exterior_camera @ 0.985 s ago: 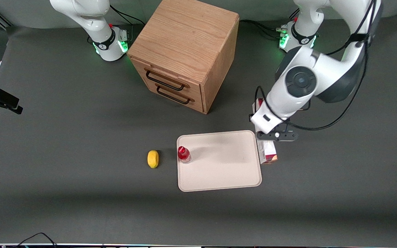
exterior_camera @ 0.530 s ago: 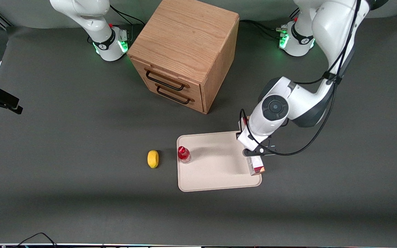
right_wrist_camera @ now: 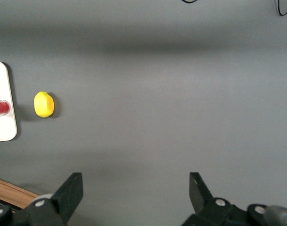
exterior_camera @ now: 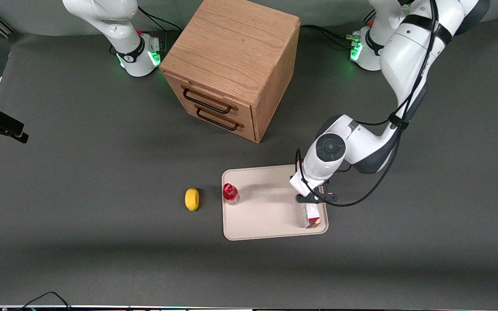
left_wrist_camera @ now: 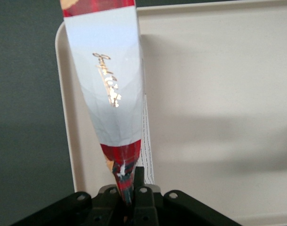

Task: Place red cookie box on tray
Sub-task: 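Carry the upright cookie box over the white tray and lower it, then open the left gripper to release the box standing on the tray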

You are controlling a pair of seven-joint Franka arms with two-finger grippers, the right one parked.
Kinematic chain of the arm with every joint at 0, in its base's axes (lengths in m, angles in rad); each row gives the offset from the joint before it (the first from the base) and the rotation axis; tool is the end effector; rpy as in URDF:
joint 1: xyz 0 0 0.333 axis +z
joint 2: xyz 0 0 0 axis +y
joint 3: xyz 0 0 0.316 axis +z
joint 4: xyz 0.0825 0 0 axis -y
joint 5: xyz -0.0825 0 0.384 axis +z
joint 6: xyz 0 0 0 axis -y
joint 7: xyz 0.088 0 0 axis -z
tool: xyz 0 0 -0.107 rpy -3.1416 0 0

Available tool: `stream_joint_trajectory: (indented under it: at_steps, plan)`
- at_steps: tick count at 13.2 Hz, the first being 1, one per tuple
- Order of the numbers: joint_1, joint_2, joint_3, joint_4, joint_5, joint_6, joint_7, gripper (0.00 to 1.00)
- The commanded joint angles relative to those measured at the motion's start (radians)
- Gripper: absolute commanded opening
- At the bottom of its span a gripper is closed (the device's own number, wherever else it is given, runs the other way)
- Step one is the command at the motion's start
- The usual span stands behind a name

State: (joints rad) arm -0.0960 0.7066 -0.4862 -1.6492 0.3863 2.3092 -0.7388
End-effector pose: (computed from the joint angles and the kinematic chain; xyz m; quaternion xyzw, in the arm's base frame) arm 0.6015 -0.3362 0.2402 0.9996 0.0042 0.0161 0.0228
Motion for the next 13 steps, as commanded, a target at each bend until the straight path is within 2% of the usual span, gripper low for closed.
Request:
stream_joint_trajectory:
  at_steps: [1, 3, 4, 5, 13]
  plan:
    - [-0.01, 0.02, 0.003, 0.029, 0.04, 0.007, -0.024, 0.0]
    - [-0.008, 0.028, 0.006, 0.029, 0.048, 0.007, -0.022, 0.0]
    - [-0.008, 0.03, 0.006, 0.029, 0.048, 0.007, -0.022, 0.46]
    - [-0.005, 0.03, 0.006, 0.029, 0.049, 0.007, -0.021, 0.99]
    - [0.013, -0.016, 0.009, 0.029, 0.057, -0.017, -0.007, 1.0]
